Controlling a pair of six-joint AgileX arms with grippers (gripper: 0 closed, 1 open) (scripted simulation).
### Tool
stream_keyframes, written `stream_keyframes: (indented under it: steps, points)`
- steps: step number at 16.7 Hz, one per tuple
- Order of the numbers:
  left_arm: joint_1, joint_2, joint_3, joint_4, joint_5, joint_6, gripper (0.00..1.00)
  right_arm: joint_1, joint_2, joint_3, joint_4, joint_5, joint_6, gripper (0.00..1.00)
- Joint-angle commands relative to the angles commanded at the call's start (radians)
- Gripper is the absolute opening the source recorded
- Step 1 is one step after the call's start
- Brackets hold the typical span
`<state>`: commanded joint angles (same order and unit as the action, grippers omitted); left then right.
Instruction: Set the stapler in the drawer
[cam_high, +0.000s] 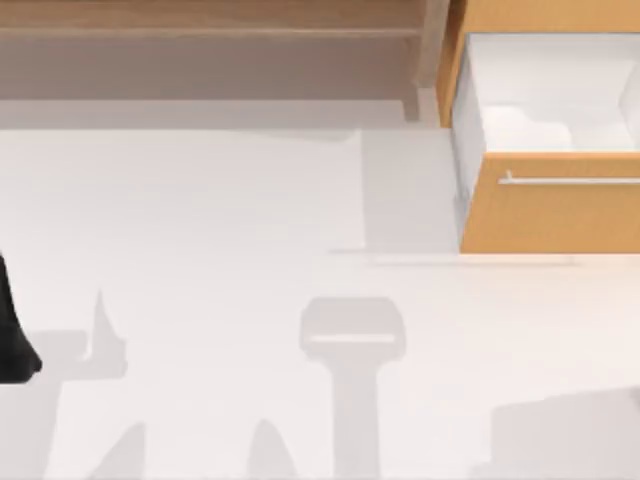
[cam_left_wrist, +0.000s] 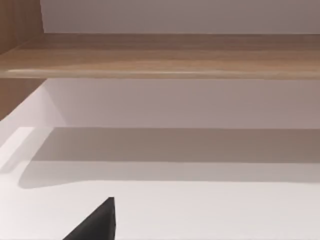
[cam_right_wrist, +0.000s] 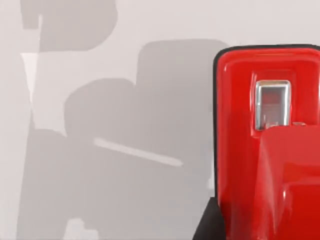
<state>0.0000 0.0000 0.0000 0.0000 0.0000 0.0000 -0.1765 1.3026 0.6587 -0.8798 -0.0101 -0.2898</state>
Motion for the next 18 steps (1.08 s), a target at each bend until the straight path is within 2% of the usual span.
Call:
stream_keyframes:
  steps: [3,8,14,18]
  points:
    - [0.000,0.000,0.000,0.000,0.000,0.000,1.00,0.024,0.005,0.124,0.034,-0.026,0.044,0.00]
    - [0.000,0.000,0.000,0.000,0.000,0.000,1.00,0.098,0.114,0.451,0.089,-0.083,0.163,0.00]
    - [0.000,0.000,0.000,0.000,0.000,0.000,1.00,0.208,0.429,0.836,0.119,-0.121,0.333,0.00]
    - [0.000,0.000,0.000,0.000,0.000,0.000,1.00,0.269,0.665,0.985,0.107,-0.107,0.416,0.00]
